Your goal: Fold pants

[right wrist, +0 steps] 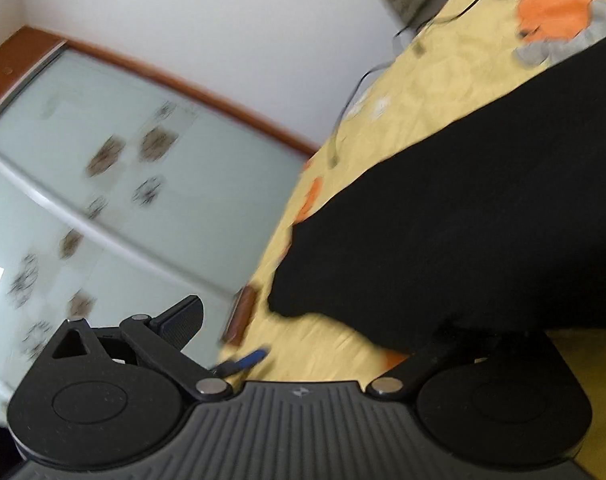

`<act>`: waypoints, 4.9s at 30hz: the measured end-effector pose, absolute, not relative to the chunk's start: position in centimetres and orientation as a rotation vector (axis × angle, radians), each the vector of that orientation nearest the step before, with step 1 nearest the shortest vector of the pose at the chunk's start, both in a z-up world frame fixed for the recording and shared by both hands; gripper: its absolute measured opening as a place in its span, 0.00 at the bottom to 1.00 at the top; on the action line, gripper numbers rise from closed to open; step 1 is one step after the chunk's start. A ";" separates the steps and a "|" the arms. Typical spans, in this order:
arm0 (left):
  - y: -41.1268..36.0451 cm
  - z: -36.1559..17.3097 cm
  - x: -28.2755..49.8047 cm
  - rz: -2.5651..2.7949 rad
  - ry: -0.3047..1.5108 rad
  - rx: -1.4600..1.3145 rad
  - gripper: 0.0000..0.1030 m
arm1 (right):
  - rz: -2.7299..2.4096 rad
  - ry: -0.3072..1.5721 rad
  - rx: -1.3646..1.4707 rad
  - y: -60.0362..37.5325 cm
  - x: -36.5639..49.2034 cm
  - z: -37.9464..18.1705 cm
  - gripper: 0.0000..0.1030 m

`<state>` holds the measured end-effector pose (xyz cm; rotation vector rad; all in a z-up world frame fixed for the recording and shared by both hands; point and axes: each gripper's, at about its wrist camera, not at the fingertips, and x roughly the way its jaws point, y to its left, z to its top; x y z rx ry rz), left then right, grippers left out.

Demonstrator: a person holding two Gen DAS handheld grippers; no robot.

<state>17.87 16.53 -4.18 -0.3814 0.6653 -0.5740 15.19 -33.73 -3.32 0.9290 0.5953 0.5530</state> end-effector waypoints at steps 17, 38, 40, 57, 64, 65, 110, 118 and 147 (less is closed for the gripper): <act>16.6 -4.4 17.6 -0.581 0.656 -0.388 0.92 | 0.508 0.629 0.829 -32.8 16.5 -2.0 1.00; 16.4 -4.4 17.5 -0.582 0.658 -0.382 0.94 | 0.688 0.733 0.886 -30.8 17.0 -3.7 1.00; 16.4 -4.5 17.5 -0.584 0.657 -0.385 0.94 | 0.739 0.763 0.897 -29.9 17.2 -4.0 1.00; 16.4 -4.5 17.4 -0.590 0.656 -0.388 0.95 | 0.741 0.828 0.655 -23.9 18.0 -3.2 1.00; 16.5 -4.5 17.4 -0.594 0.655 -0.394 0.96 | 0.737 0.748 0.738 -24.2 18.4 -3.1 1.00; 16.5 -4.5 17.4 -0.596 0.655 -0.396 0.96 | 0.674 0.730 0.703 -24.4 18.3 -2.9 1.00; 16.9 -4.3 16.9 -0.560 0.630 -0.423 0.98 | 0.416 0.662 0.811 -28.5 12.1 -3.4 1.00; 17.1 -4.3 16.9 -0.555 0.625 -0.425 0.98 | 0.601 0.612 0.917 -25.3 11.8 -2.7 1.00; 18.2 -3.9 16.6 -0.493 0.587 -0.467 1.00 | 0.562 0.688 0.749 -18.1 20.1 -4.5 1.00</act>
